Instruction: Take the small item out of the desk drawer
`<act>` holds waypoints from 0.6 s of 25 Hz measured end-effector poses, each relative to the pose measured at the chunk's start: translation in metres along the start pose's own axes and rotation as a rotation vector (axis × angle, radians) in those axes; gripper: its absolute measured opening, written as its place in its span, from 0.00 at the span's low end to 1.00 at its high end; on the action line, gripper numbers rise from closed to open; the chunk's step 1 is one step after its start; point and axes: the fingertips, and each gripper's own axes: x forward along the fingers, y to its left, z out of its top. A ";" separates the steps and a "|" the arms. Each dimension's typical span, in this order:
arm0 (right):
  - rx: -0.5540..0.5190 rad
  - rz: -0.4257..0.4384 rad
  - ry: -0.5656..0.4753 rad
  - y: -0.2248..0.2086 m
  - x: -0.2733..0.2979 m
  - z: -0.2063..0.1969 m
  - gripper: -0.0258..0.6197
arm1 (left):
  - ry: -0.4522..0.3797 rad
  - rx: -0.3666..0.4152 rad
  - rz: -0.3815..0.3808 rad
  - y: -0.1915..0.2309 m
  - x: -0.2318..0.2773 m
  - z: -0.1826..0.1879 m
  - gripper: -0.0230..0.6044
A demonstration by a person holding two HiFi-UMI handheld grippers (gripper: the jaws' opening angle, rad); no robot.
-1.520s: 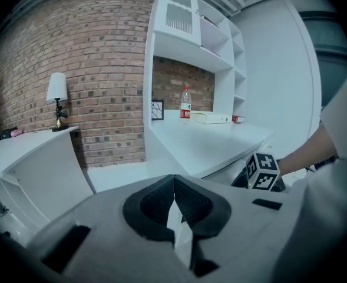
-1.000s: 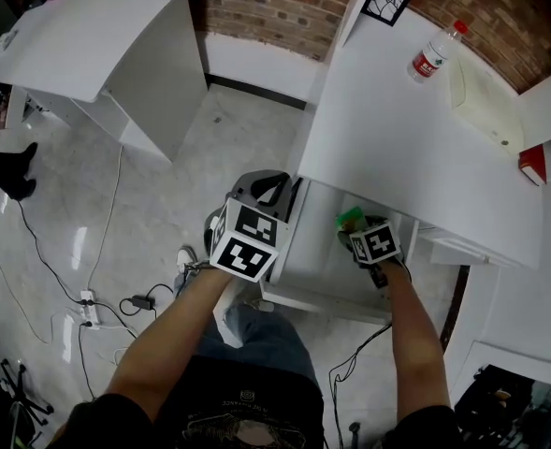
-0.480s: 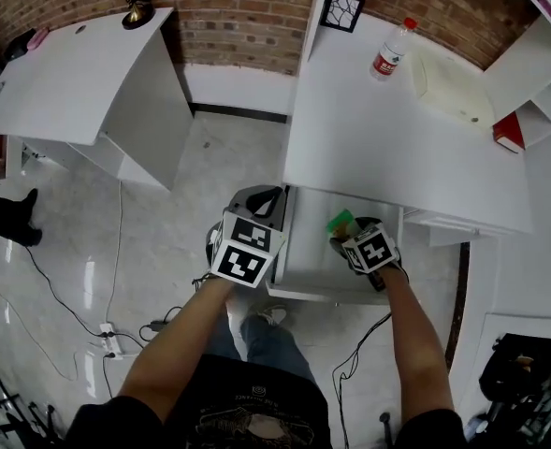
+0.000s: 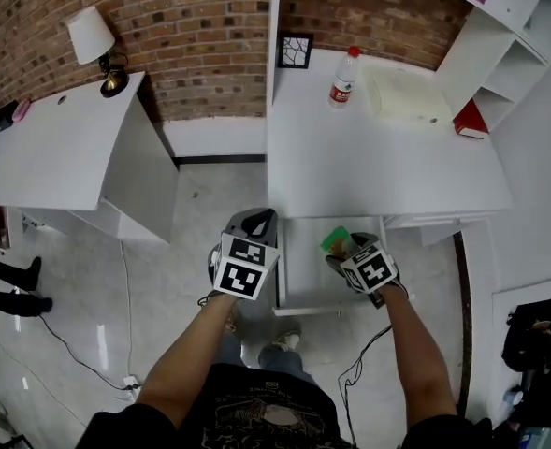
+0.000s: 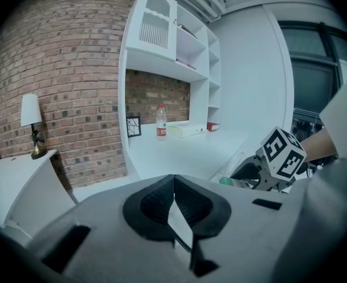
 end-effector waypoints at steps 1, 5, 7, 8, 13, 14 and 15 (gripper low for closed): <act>0.018 -0.017 -0.015 -0.002 -0.008 0.005 0.58 | -0.005 0.009 -0.009 0.000 0.000 0.006 0.05; 0.111 -0.093 -0.090 -0.013 -0.040 0.029 0.58 | -0.033 0.070 -0.048 0.000 0.002 0.038 0.05; 0.149 -0.139 -0.131 -0.020 -0.055 0.044 0.58 | -0.052 0.103 -0.064 0.001 0.003 0.057 0.05; 0.165 -0.160 -0.152 -0.024 -0.063 0.052 0.58 | -0.061 0.115 -0.072 0.001 0.003 0.065 0.05; 0.236 -0.272 -0.269 -0.039 -0.112 0.094 0.58 | -0.103 0.160 -0.120 -0.004 0.004 0.101 0.05; 0.256 -0.296 -0.300 -0.043 -0.122 0.103 0.58 | -0.109 0.168 -0.129 -0.004 0.004 0.106 0.05; 0.276 -0.319 -0.330 -0.046 -0.133 0.111 0.58 | -0.114 0.176 -0.137 -0.005 0.005 0.112 0.05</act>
